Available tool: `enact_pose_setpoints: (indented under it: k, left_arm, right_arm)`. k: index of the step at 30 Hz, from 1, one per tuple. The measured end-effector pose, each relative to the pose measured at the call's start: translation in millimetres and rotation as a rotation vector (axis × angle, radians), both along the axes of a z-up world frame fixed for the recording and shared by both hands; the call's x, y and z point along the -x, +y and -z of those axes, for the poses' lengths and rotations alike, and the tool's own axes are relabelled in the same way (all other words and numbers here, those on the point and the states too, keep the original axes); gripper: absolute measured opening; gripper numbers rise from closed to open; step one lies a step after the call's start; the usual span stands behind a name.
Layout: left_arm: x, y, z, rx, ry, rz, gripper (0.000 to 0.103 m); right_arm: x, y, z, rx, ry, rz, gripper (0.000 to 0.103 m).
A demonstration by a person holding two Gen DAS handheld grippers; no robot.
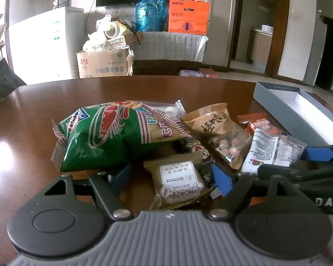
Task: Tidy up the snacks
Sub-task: 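Grasp the small beige biscuit packet with the left tool while the right tool grasps a clear packet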
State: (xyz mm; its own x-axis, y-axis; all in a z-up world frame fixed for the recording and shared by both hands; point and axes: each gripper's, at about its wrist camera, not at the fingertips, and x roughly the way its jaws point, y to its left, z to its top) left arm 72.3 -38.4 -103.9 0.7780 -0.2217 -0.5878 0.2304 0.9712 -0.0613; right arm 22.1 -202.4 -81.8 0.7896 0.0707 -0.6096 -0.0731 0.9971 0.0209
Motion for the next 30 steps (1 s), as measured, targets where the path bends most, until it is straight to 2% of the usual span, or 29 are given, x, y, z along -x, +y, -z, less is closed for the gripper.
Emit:
enact_pose_setpoints:
  k: [2, 6, 11, 13, 15, 16, 22, 25, 26, 27, 30]
  left_arm:
    - [-1.2, 1.9, 1.1, 0.008, 0.004, 0.001, 0.077]
    - [1.4, 2.8, 2.7, 0.005, 0.001, 0.000, 0.077]
    - [1.2, 0.9, 2.1, -0.005, -0.006, -0.007, 0.077]
    - [2.5, -0.6, 2.5, -0.006, -0.006, -0.008, 0.077]
    - [2.7, -0.2, 2.6, -0.006, -0.007, -0.007, 0.077]
    - [2.7, 0.0, 2.7, -0.005, -0.007, -0.008, 0.077]
    - [3.7, 1.7, 4.5, 0.015, 0.000, -0.034, 0.077]
    - [3.5, 0.3, 4.8, 0.013, -0.001, -0.030, 0.077]
    - [3.9, -1.2, 4.5, 0.009, -0.003, -0.025, 0.075]
    - [4.2, -1.9, 4.7, 0.006, -0.006, -0.021, 0.073]
    - [5.9, -4.5, 4.4, -0.002, -0.016, -0.006, 0.064]
  right_arm:
    - [-1.1, -0.5, -0.2, 0.000, -0.004, 0.011, 0.083]
    - [-0.9, -5.1, -1.2, 0.003, -0.016, 0.010, 0.064]
    - [-0.6, -7.9, -1.1, -0.006, -0.019, 0.004, 0.063]
    - [-1.5, -8.0, -1.5, -0.025, -0.018, 0.004, 0.067]
    - [-0.7, -10.1, -2.7, -0.077, -0.022, -0.005, 0.084]
    - [-1.0, -9.8, -3.2, -0.088, -0.023, -0.004, 0.086]
    - [-4.2, -7.4, -2.9, -0.086, -0.037, 0.017, 0.087]
    - [-5.0, -3.9, -1.0, -0.040, -0.046, 0.023, 0.075]
    - [-5.5, -3.4, -0.7, -0.025, -0.047, 0.023, 0.065]
    - [-5.3, -4.4, -0.9, -0.028, -0.052, 0.021, 0.058]
    - [-4.2, -9.5, -1.9, -0.060, -0.061, 0.021, 0.047]
